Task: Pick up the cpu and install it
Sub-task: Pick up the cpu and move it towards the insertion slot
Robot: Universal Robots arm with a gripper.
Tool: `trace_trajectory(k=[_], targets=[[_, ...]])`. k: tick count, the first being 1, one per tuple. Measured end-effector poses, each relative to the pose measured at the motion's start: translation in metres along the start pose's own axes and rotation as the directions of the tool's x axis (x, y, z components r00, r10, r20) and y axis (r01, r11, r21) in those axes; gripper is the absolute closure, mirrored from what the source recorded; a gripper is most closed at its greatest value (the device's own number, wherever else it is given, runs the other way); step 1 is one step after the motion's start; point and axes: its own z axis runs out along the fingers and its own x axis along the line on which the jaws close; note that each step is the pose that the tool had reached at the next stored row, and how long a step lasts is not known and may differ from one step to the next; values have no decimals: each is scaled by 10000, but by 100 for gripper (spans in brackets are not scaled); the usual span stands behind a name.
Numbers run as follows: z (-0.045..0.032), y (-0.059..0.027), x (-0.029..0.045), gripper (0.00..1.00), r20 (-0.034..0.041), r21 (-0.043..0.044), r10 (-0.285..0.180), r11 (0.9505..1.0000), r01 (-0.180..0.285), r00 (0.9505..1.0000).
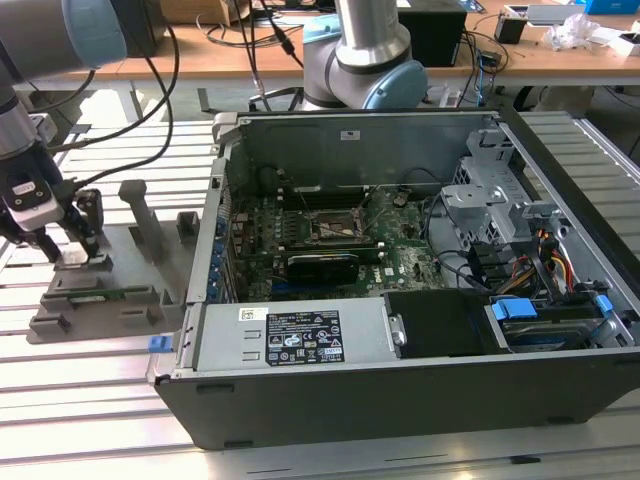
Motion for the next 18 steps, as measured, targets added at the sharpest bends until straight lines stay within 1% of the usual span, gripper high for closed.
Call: trace_trajectory(k=[5,8,18], targets=[[-81,-3,-2,45,0,1,0,10000,0,10000],[-109,-4,-2,45,0,0,1,10000,-1,10000],[-156,-6,-4,45,2,0,1,10000,-1,10000]])
